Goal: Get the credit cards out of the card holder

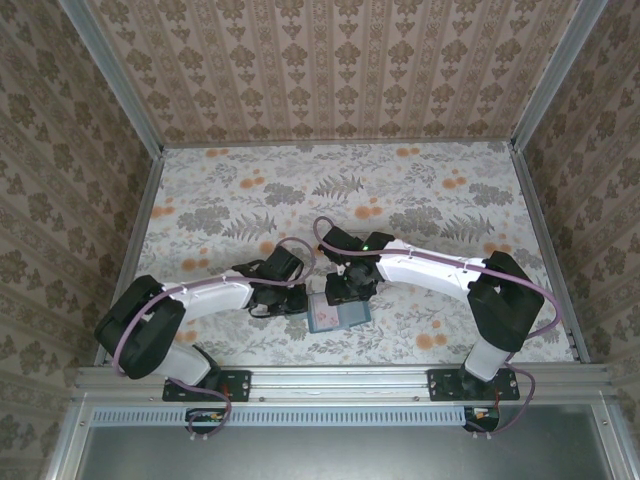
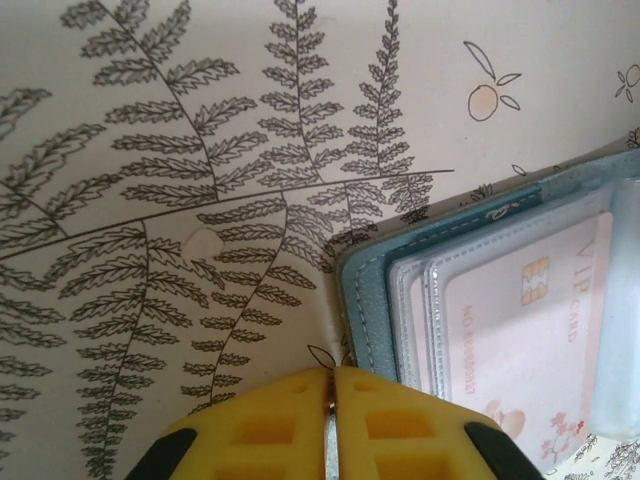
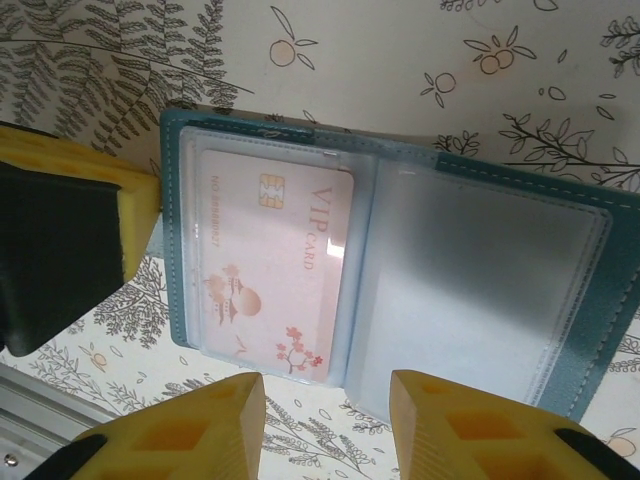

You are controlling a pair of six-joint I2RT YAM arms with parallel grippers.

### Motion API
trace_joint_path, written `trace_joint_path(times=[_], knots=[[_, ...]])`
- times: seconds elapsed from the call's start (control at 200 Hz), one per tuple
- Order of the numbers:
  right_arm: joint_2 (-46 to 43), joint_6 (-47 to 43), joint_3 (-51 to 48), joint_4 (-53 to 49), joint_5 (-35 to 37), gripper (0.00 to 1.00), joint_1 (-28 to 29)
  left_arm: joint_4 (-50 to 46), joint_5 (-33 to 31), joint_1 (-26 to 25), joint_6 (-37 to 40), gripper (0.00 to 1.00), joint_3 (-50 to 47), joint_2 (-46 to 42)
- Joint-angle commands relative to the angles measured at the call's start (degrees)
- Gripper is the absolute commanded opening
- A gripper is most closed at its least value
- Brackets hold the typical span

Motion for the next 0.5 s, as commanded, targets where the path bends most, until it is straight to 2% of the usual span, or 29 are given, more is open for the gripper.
trace_joint_path(times=[0.0, 0.495], knots=[[0.7, 1.1, -1.0, 1.0, -2.1, 0.38, -0.2, 1.0, 0.3, -0.1, 0.0, 0.11, -2.0, 1.2], [2.1, 1.6, -0.2, 1.6, -3.6, 0.38, -0.1, 0.2, -0.5, -0.1, -0.6, 0.10, -3.2, -3.9]])
